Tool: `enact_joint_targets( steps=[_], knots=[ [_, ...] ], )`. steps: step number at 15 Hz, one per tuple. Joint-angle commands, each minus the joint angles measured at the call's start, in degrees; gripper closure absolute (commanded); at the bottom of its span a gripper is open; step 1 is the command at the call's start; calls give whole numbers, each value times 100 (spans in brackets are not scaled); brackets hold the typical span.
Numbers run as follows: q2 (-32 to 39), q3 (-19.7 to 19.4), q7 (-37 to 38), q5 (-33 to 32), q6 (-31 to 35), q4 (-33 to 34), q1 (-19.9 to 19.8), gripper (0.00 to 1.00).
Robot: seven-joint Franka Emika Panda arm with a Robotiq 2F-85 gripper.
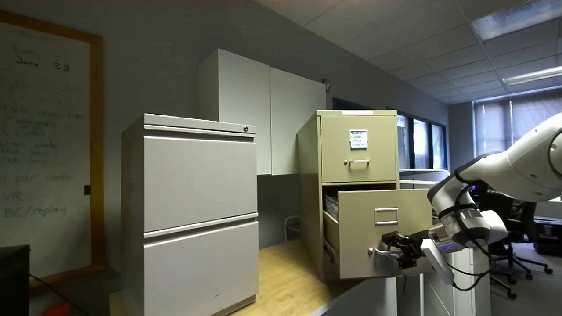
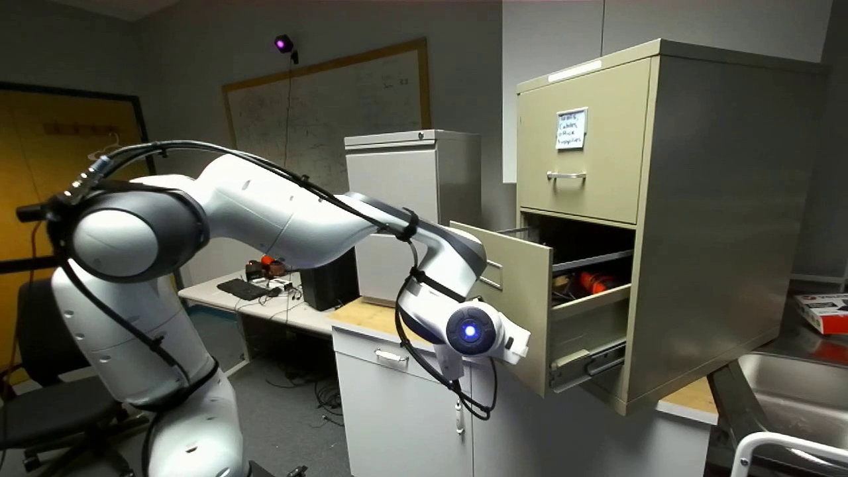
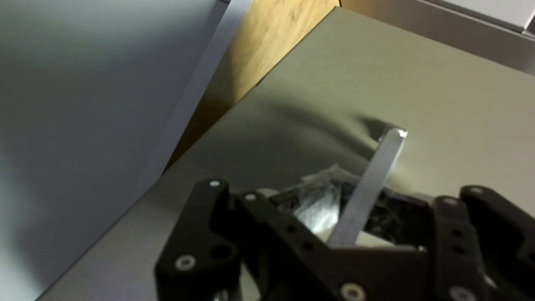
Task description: Open the bottom drawer
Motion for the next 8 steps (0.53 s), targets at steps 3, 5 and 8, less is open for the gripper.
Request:
enact_joint_targets(
  steps=[3,5,8],
  knots=[
    [-725,-102,-172,-486,-383,-1291,112,100],
    [-938,-120,-167,-541,-368,-1510,88,100],
    [-1230,-136,-171,-609,-338,-1803,53,100]
  ],
)
